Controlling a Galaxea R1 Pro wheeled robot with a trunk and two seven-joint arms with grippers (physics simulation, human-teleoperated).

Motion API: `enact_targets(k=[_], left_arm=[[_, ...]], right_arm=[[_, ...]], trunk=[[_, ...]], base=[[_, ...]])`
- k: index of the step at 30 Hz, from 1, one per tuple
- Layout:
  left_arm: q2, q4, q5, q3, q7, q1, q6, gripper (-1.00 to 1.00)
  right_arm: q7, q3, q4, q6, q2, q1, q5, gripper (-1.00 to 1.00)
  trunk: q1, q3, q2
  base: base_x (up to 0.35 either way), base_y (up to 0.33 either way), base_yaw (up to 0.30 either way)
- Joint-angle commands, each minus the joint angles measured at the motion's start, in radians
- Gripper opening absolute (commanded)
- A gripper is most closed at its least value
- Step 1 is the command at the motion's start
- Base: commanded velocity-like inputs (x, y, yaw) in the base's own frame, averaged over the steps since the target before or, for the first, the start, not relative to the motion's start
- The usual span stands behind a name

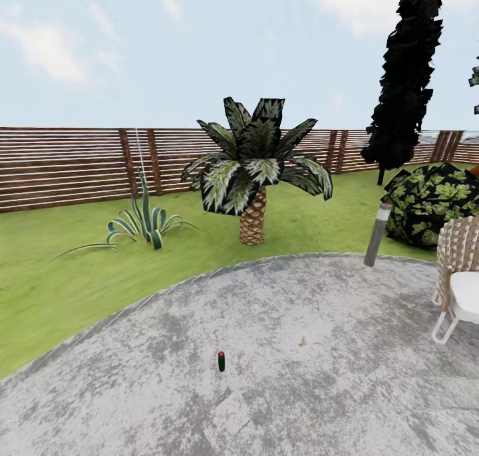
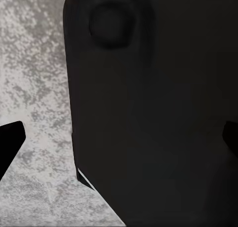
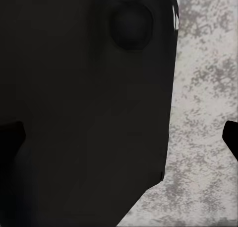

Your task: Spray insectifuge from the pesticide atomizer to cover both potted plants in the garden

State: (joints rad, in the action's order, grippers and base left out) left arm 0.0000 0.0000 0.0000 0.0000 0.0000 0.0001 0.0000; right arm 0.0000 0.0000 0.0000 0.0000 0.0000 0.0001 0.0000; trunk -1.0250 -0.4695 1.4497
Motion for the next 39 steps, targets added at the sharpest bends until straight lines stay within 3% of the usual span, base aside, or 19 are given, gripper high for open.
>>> enact_targets(k=[1, 3, 19, 37, 38, 39], left_arm=[[-0.006, -0.006, 0.002, 0.003, -0.003, 0.006, -0.002, 1.0], [-0.017, -0.017, 0.002, 0.003, -0.003, 0.011, -0.002, 1.0], [-0.028, -0.045, 0.002, 0.003, -0.004, 0.014, -0.032, 1.0], [-0.038, -0.146, 0.0, 0.002, -0.002, 0.01, -0.133, 1.0], [-0.038, -0.407, 0.0, 0.002, -0.002, 0.007, -0.184, 1.0], [-0.038, -0.411, 0.0, 0.002, -0.002, 0.004, -0.185, 1.0]], right_arm=[[-0.003, 0.001, -0.002, -0.002, 0.0, -0.006, 0.001, 1.0], [-0.003, 0.002, -0.001, -0.002, 0.0, -0.011, 0.002, 1.0], [-0.004, 0.0, -0.002, -0.002, 0.0, -0.011, 0.002, 1.0], [-0.007, -0.009, -0.041, -0.057, -0.007, -0.01, -0.007, 1.0], [-0.008, -0.009, -0.204, -0.084, -0.008, -0.01, -0.007, 1.0], [-0.008, -0.009, -0.216, -0.084, -0.009, -0.01, -0.007, 1.0]], trunk=[[0.0, 0.0, 0.0], [0.0, 0.0, 0.0], [0.0, 0.0, 0.0], [0.0, 0.0, 0.0], [0.0, 0.0, 0.0], [0.0, 0.0, 0.0]], base=[[0.0, 0.0, 0.0], [0.0, 0.0, 0.0], [0.0, 0.0, 0.0], [0.0, 0.0, 0.0], [0.0, 0.0, 0.0], [0.0, 0.0, 0.0]])
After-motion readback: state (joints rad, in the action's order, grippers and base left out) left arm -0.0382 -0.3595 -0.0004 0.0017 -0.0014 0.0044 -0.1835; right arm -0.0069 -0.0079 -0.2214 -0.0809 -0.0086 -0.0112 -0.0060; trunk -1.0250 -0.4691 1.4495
